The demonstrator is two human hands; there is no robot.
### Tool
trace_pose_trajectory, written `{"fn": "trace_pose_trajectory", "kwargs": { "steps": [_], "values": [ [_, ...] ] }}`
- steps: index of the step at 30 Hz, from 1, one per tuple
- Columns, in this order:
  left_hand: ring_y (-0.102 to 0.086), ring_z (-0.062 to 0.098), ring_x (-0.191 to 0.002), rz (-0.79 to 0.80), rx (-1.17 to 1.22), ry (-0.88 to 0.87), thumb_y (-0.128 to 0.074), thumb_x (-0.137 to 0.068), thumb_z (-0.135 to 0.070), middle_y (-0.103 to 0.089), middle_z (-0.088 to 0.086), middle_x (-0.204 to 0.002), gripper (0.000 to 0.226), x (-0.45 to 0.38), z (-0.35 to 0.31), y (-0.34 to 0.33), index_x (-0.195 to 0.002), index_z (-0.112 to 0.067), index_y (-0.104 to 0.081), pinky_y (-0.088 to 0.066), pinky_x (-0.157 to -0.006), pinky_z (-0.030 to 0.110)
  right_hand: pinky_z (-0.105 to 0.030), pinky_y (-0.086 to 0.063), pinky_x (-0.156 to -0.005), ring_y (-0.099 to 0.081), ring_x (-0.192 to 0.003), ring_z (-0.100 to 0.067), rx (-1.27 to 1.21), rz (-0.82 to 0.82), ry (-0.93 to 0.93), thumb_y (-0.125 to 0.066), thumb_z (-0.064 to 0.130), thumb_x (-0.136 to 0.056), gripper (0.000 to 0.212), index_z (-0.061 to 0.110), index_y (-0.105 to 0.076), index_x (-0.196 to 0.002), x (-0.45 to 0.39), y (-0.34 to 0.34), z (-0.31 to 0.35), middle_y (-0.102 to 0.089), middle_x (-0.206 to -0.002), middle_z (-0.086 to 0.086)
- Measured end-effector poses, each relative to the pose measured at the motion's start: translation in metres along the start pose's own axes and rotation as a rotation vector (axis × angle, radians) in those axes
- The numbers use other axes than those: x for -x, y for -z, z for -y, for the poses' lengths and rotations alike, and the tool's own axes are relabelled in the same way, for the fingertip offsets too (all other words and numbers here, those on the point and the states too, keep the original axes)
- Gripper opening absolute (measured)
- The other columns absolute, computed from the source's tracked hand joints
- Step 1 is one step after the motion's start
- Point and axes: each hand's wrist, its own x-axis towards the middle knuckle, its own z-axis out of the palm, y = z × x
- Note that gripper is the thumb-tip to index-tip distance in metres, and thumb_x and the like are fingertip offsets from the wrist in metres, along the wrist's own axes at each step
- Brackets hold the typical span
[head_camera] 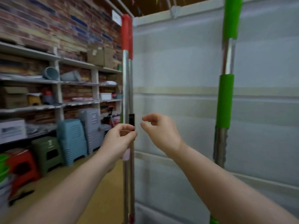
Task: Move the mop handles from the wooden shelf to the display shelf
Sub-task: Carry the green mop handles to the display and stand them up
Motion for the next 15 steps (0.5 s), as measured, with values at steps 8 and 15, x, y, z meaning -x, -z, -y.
{"fn": "trace_pose_trajectory", "kwargs": {
  "steps": [8, 15],
  "values": [
    [-0.059, 0.017, -0.087, -0.199, -0.148, 0.142, -0.056, -0.091, -0.017, -0.06, 0.001, -0.092, 0.01, 0.058, 0.061, 0.162, -0.085, -0.026, -0.056, -0.047, -0.072, 0.026, -0.026, -0.041, -0.09, -0.057, -0.106, -0.014, -0.069, 0.277, 0.015, -0.058, 0.026, -0.088, 0.023, 0.02, -0.066, -0.108, 0.054, -0.131, 0.047, -0.063, -0.114, 0.0],
    [-0.052, 0.017, -0.078, -0.469, -0.228, 0.276, -0.056, -0.091, -0.012, -0.055, 0.002, -0.08, 0.007, 0.118, 0.106, 0.337, -0.092, -0.018, -0.053, -0.043, -0.069, 0.028, -0.025, -0.042, -0.091, -0.057, -0.105, -0.016, -0.212, 0.507, 0.063, -0.057, 0.025, -0.088, 0.022, 0.02, -0.066, -0.108, 0.089, -0.292, 0.149, -0.064, -0.112, -0.002]
  ]
}}
